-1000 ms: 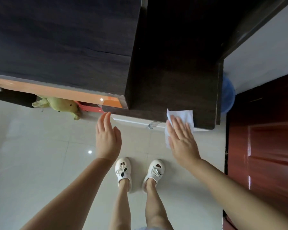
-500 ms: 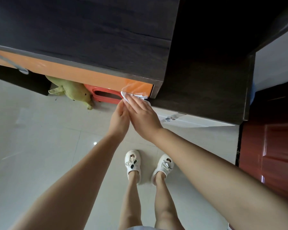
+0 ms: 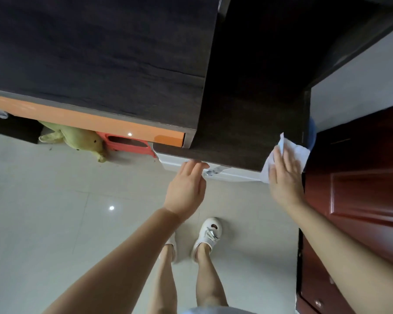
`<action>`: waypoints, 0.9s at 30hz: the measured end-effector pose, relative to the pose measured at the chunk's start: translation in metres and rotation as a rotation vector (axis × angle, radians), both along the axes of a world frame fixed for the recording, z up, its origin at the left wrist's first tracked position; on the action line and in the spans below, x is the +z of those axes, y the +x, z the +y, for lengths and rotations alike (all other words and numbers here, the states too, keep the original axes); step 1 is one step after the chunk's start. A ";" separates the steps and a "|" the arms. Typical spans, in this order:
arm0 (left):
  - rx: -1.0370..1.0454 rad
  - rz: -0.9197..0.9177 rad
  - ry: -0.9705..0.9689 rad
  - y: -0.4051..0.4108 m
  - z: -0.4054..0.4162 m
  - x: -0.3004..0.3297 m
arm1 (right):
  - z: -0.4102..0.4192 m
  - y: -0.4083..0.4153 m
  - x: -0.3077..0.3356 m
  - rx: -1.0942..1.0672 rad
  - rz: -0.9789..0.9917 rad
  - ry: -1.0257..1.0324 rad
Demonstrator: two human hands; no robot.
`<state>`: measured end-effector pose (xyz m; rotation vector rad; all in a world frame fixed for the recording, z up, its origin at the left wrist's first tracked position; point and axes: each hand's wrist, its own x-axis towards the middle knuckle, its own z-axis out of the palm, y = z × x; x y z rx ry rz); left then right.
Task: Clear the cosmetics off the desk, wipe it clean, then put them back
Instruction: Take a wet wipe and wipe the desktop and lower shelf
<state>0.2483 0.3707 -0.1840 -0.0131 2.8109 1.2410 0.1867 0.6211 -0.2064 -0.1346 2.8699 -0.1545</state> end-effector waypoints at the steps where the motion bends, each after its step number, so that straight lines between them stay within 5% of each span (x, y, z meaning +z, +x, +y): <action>1: -0.050 0.018 -0.016 -0.008 0.009 0.001 | -0.010 -0.011 0.000 -0.082 0.004 0.014; 4: -0.060 0.055 -0.116 -0.031 0.023 -0.007 | -0.069 -0.041 -0.001 -0.087 0.015 -0.027; 8: -0.052 0.086 -0.265 -0.033 0.018 -0.021 | -0.124 -0.064 0.000 0.423 0.001 -0.063; 11: -0.077 0.086 -0.311 -0.030 0.018 -0.022 | -0.088 -0.081 -0.003 0.570 0.017 -0.100; 17: -0.017 -0.035 -0.387 -0.033 0.032 -0.008 | 0.028 -0.065 0.006 0.124 0.144 -0.155; 21: -0.110 -0.107 -0.360 -0.038 0.037 0.018 | 0.033 -0.062 0.045 -0.206 -0.069 -0.373; 27: -0.221 -0.002 -0.326 -0.050 0.041 0.083 | 0.028 -0.044 0.125 -0.390 -0.194 -0.479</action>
